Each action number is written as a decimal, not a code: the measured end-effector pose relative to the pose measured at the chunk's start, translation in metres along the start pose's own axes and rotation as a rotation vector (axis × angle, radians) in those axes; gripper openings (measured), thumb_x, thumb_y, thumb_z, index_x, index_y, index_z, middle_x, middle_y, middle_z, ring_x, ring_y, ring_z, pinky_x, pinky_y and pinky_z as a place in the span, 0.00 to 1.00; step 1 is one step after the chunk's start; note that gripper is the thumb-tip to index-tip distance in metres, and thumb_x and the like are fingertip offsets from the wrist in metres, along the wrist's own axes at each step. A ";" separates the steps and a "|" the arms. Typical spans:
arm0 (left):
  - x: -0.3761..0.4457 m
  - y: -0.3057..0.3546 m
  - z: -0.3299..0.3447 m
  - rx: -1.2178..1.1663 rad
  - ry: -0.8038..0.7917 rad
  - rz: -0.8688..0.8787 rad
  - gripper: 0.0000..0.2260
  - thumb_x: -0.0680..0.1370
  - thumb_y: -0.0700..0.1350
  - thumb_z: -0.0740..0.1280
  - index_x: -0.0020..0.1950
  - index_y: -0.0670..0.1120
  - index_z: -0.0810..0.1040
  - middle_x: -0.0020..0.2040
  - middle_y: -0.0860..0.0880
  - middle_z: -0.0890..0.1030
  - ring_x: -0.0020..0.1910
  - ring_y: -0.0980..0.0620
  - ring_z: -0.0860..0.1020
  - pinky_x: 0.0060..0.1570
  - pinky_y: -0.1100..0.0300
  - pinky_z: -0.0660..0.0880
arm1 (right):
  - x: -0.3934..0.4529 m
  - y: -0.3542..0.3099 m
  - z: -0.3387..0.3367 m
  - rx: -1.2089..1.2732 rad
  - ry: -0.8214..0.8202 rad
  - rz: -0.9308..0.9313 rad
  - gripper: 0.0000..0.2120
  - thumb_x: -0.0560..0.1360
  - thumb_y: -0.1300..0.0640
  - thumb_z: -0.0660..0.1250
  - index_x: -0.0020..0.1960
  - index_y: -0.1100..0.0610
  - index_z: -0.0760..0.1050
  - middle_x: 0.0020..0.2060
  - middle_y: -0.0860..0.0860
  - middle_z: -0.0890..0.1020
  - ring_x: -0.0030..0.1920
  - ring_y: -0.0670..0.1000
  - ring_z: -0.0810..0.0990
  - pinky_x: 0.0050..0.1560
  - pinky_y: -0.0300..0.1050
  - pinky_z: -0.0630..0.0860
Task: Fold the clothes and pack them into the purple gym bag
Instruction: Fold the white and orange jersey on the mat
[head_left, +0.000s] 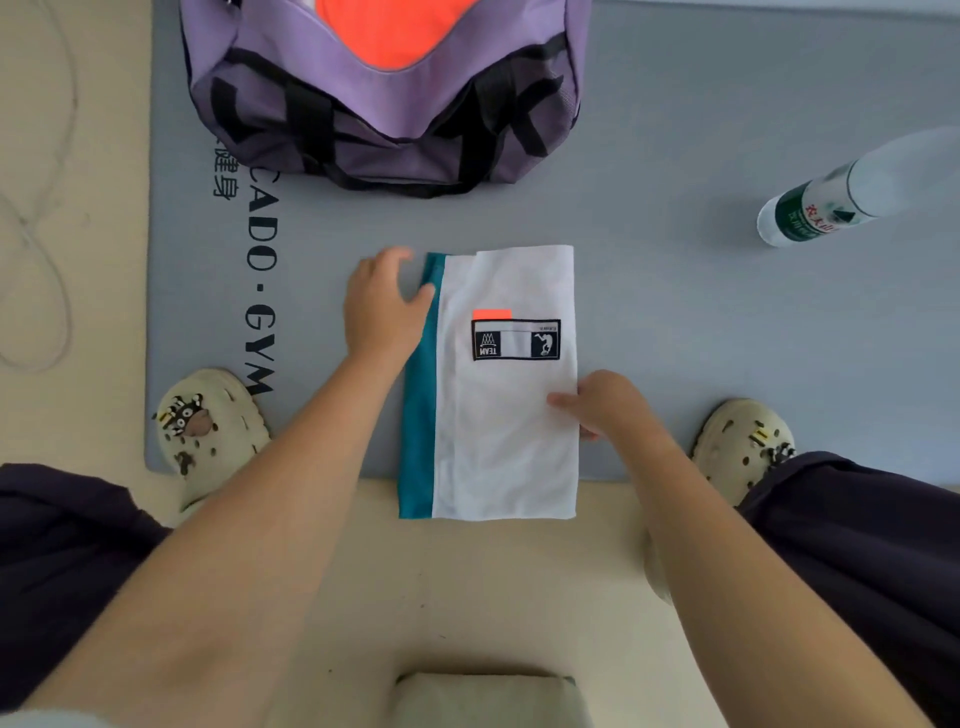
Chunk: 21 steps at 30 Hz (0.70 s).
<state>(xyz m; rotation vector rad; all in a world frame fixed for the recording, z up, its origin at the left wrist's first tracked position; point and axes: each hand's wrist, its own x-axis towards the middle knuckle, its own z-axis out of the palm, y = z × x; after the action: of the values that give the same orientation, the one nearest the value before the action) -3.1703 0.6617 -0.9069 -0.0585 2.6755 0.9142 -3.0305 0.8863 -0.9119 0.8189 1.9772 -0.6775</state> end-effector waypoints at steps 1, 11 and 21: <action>-0.015 -0.013 0.002 -0.009 -0.021 -0.147 0.18 0.75 0.49 0.70 0.63 0.46 0.75 0.58 0.44 0.78 0.58 0.44 0.75 0.56 0.52 0.72 | 0.001 -0.001 0.002 0.049 0.088 -0.023 0.17 0.75 0.44 0.67 0.49 0.60 0.76 0.42 0.53 0.83 0.43 0.56 0.83 0.42 0.46 0.77; -0.109 -0.058 0.027 -0.066 -0.069 -0.534 0.13 0.77 0.51 0.68 0.38 0.44 0.74 0.33 0.49 0.75 0.38 0.44 0.75 0.35 0.57 0.66 | -0.008 -0.002 0.023 0.257 0.224 -0.058 0.16 0.77 0.48 0.66 0.53 0.60 0.74 0.52 0.58 0.81 0.52 0.59 0.79 0.45 0.48 0.71; -0.074 -0.013 0.029 -0.068 0.067 -0.271 0.13 0.74 0.49 0.69 0.54 0.44 0.76 0.50 0.46 0.78 0.50 0.46 0.76 0.49 0.51 0.75 | -0.005 0.003 0.029 0.269 0.236 -0.049 0.12 0.77 0.46 0.65 0.45 0.55 0.71 0.43 0.52 0.78 0.43 0.55 0.75 0.42 0.46 0.68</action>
<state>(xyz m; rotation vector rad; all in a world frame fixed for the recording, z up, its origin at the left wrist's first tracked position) -3.0903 0.6640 -0.9140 -0.4623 2.6094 0.9286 -3.0112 0.8664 -0.9212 1.0546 2.1516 -0.9255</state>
